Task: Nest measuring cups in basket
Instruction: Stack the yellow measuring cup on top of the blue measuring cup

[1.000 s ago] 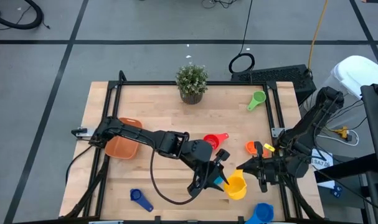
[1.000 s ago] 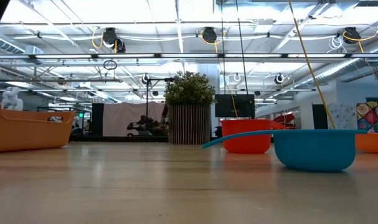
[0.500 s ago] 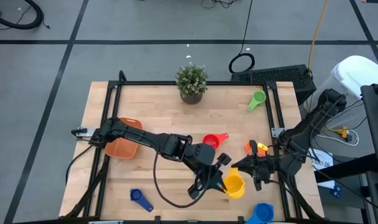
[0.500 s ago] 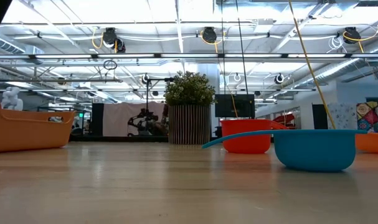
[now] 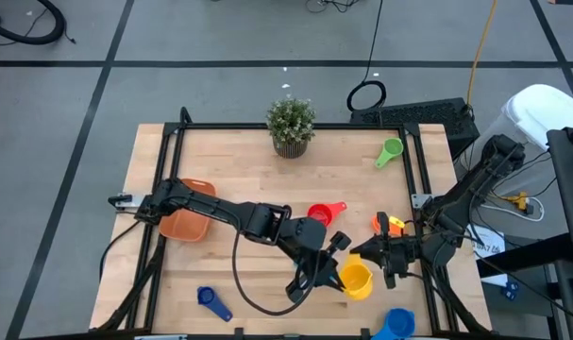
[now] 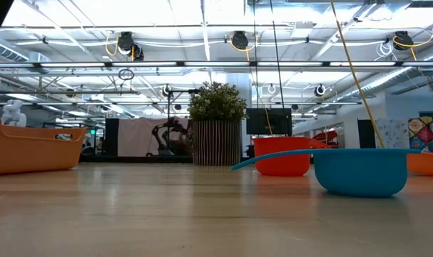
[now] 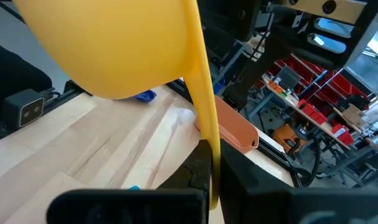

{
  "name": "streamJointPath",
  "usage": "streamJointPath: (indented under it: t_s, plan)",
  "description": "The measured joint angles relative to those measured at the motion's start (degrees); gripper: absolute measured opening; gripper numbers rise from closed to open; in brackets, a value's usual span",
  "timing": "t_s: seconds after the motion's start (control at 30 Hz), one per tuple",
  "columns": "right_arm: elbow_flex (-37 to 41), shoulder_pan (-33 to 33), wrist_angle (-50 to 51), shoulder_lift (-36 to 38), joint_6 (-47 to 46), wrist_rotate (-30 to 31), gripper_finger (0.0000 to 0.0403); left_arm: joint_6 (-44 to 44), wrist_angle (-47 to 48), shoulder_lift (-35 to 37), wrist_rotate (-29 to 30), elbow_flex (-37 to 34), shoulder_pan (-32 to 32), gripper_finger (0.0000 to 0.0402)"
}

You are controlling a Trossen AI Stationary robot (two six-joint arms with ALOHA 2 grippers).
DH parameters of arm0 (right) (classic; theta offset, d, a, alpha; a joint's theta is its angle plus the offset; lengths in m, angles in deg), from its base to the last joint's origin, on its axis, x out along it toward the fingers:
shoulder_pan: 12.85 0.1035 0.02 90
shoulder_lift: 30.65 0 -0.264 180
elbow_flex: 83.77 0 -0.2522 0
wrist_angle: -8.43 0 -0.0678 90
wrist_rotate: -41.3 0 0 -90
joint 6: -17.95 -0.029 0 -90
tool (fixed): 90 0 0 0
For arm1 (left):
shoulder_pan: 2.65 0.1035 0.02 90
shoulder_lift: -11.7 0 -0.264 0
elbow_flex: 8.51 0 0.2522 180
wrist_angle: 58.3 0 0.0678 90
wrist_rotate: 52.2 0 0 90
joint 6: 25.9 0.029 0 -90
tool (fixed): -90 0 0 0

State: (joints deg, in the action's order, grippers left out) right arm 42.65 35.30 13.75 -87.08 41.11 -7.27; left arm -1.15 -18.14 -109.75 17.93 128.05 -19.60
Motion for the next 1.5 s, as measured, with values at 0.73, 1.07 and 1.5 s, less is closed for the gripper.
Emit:
streamJointPath:
  t_s: [0.73, 1.07, 1.5]
  plan:
    - [-0.09, 7.07, 24.82, 10.25, -30.66, 1.05, 0.0154, 1.12, 4.31, 2.85, 5.55, -0.09, 0.33, 0.0008]
    - [-0.09, 7.86, 34.04, 3.7, -50.78, -20.43, 0.015, 0.59, 6.9, 3.08, 7.99, -0.09, 0.44, 0.0008]
    - [-0.09, 7.86, 29.3, -8.58, -61.32, -46.04, 0.015, -0.07, 7.8, 3.08, 10.0, -0.09, 0.48, 0.0007]
